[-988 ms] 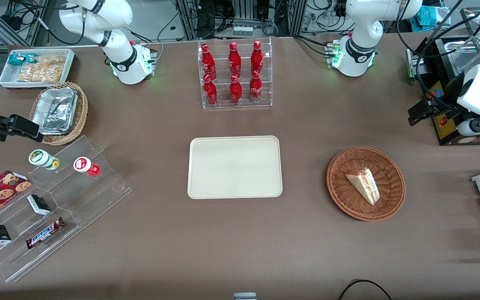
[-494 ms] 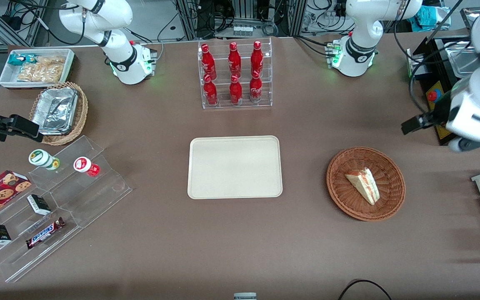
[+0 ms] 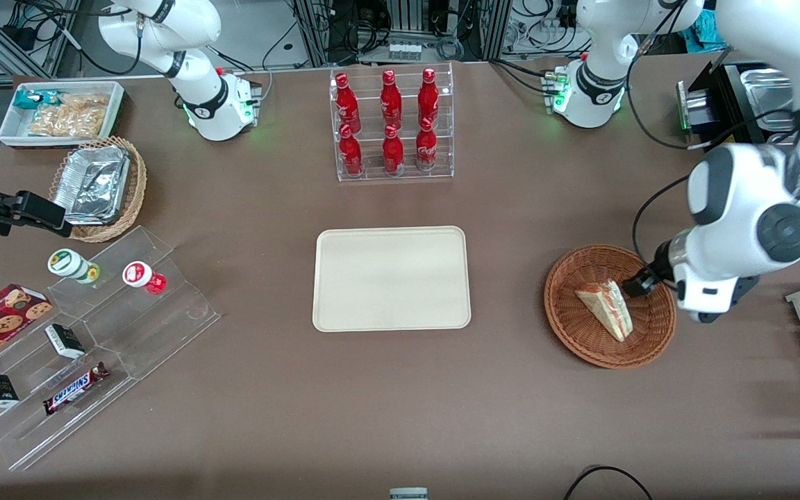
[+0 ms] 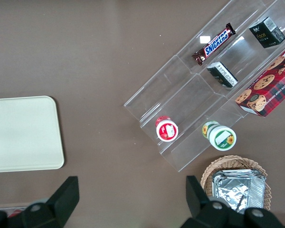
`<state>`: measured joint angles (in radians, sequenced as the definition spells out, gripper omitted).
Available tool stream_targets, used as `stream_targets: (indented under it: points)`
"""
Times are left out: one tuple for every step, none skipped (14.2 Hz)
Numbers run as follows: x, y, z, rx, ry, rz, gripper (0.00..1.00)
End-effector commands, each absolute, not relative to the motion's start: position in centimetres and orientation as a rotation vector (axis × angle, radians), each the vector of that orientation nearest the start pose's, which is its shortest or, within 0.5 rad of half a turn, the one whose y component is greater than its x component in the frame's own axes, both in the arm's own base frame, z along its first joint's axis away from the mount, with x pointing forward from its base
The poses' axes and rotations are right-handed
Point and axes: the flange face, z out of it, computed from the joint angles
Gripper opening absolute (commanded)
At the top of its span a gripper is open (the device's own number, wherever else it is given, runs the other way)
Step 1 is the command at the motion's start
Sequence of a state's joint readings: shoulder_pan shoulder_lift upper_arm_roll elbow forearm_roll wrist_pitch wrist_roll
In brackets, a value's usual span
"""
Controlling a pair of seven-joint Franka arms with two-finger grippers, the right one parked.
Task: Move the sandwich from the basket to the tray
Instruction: 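Lower the left gripper and close it on the wrapped sandwich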
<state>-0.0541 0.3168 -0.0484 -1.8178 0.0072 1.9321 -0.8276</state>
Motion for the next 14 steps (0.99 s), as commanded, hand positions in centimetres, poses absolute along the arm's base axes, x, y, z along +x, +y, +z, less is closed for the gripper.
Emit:
stream_targets:
  points:
    - [61.9, -6.5, 30.6, -2.798, -1.201, 0.247, 1.00]
    - [62.0, -6.5, 29.3, -2.801, -1.214, 0.235, 1.00]
    - [61.8, -6.6, 28.2, -2.806, -1.216, 0.225, 1.00]
    - [61.6, -6.6, 27.2, -2.812, -1.218, 0.214, 1.00]
    - [61.3, -6.6, 26.0, -2.816, -1.219, 0.207, 1.00]
    - [61.0, -6.6, 25.3, -2.823, -1.222, 0.191, 1.00]
    - [60.6, -6.6, 24.4, -2.826, -1.223, 0.183, 1.00]
    - [60.5, -6.7, 24.0, -2.832, -1.220, 0.178, 1.00]
    - [60.5, -6.6, 23.6, -2.831, -1.222, 0.178, 0.97]
    - [60.5, -6.7, 23.6, -2.832, -1.222, 0.179, 0.82]
    - [60.5, -6.7, 23.6, -2.833, -1.220, 0.180, 0.59]
    - [60.6, -6.8, 23.7, -2.835, -1.218, 0.177, 0.46]
    - [60.8, -6.9, 23.9, -2.838, -1.215, 0.173, 0.34]
    - [61.1, -7.1, 24.8, -2.846, -1.213, 0.159, 0.27]
